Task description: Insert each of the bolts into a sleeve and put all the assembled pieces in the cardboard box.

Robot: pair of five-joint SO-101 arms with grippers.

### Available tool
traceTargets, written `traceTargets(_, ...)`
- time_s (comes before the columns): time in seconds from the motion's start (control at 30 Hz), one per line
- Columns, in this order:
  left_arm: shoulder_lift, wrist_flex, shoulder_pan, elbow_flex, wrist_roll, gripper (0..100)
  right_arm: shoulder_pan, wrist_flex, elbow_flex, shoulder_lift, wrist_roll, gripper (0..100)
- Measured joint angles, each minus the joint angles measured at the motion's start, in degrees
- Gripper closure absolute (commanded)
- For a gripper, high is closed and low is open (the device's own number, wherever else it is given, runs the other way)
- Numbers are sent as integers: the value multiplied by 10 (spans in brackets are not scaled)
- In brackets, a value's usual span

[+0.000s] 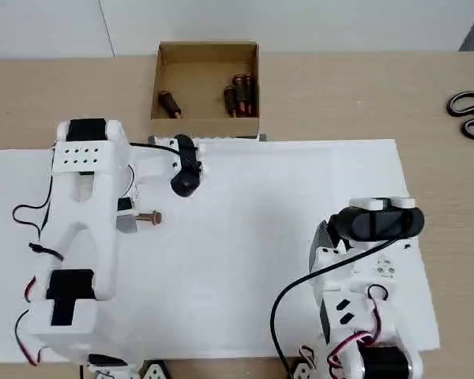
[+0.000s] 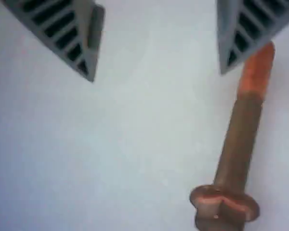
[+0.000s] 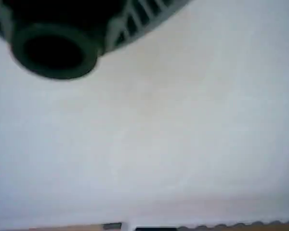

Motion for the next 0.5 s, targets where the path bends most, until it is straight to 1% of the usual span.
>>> traceTargets(0.23,11,0,28,0,-2,840,0,0,23,0,0,996)
traceTargets(0.37,33,-4,34,0,-2,840,-36,-1,24,0,0,996)
traceTargets(0.5,49,-31,35,0,-11,840,-63,-22,35,0,0,996)
